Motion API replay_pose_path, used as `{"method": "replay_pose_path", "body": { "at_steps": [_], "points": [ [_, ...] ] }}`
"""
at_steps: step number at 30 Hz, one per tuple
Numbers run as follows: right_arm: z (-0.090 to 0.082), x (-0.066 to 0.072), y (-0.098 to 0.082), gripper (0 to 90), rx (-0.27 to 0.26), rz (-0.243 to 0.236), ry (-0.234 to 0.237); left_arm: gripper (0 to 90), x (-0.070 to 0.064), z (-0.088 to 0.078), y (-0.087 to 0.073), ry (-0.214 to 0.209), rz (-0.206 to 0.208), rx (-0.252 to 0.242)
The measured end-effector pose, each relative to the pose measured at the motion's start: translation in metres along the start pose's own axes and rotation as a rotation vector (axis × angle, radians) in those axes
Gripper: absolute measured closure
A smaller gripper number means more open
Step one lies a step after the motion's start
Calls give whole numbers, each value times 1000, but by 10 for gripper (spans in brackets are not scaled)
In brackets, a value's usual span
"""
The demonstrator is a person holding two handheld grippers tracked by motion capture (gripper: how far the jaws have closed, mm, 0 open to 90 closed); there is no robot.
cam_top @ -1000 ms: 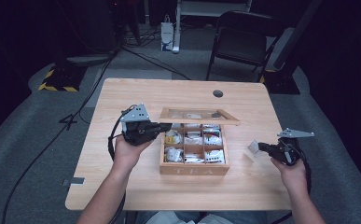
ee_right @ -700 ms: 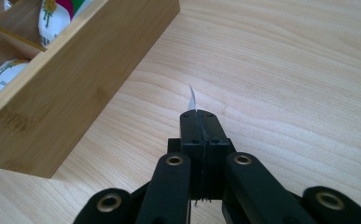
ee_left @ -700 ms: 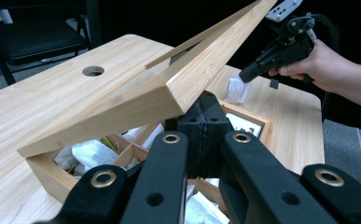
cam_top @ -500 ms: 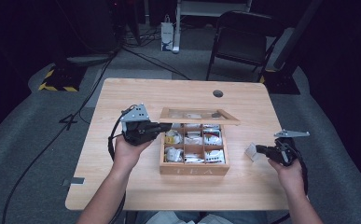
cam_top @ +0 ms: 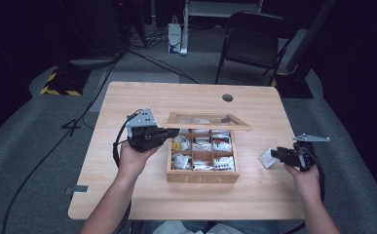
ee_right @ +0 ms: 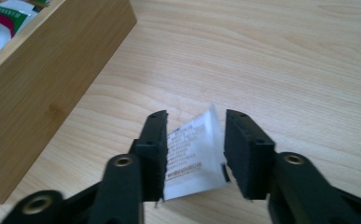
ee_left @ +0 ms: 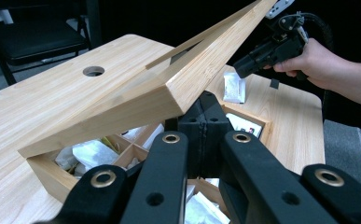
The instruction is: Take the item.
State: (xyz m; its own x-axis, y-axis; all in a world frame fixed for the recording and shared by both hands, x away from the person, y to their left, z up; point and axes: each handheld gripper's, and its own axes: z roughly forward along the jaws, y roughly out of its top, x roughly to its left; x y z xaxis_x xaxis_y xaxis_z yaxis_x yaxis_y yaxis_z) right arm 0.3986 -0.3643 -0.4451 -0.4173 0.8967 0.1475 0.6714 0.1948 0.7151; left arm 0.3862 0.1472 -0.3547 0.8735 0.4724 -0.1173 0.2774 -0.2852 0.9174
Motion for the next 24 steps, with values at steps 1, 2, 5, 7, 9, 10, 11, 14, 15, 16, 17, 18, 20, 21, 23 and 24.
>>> {"method": "replay_pose_path", "body": {
  "at_steps": [1, 2, 5, 7, 9, 10, 11, 14, 15, 16, 17, 18, 20, 21, 23, 24],
  "points": [
    [0, -1, 0, 515, -8, 4, -9, 899, 0, 0, 0, -2, -4, 0],
    [-1, -3, -1, 492, -16, 8, -18, 898, 0, 0, 0, -2, -4, 0],
    [-2, -5, -1, 471, -28, 19, -23, 898, 0, 0, 0, -1, 0, 2],
    [-5, -5, -2, 459, -37, 19, -14, 898, 0, 0, 0, -1, 1, 4],
    [-7, -2, -3, 449, -45, 6, 0, 898, 0, 0, 0, -2, 0, 3],
    [-8, -1, -4, 447, -52, -7, 11, 898, 0, 0, 0, -2, -1, 2],
    [-10, 2, -5, 444, -54, -20, 18, 898, 0, 0, 0, -2, -1, 1],
    [-16, 8, -9, 431, -66, -62, 41, 898, 0, 0, 0, -2, 0, 3],
    [-19, 10, -10, 430, -71, -75, 49, 898, 0, 0, 0, -1, 0, 3],
    [-21, 12, -12, 427, -76, -87, 59, 898, 0, 0, 0, -1, 1, 4],
    [-22, 14, -14, 425, -78, -97, 70, 898, 0, 0, 0, -1, 1, 4],
    [-23, 17, -17, 424, -78, -107, 79, 898, 0, 0, 0, 0, 1, 4],
    [-25, 21, -23, 424, -72, -133, 90, 898, -1, 0, 0, 0, 0, 7],
    [-26, 23, -25, 424, -73, -142, 95, 898, -1, 0, -1, 0, 0, 7],
    [-26, 27, -33, 424, -72, -164, 105, 898, -1, 0, -1, -2, -2, 8],
    [-26, 27, -33, 424, -72, -164, 105, 898, -1, 0, -1, -2, -2, 8]
  ]
}}
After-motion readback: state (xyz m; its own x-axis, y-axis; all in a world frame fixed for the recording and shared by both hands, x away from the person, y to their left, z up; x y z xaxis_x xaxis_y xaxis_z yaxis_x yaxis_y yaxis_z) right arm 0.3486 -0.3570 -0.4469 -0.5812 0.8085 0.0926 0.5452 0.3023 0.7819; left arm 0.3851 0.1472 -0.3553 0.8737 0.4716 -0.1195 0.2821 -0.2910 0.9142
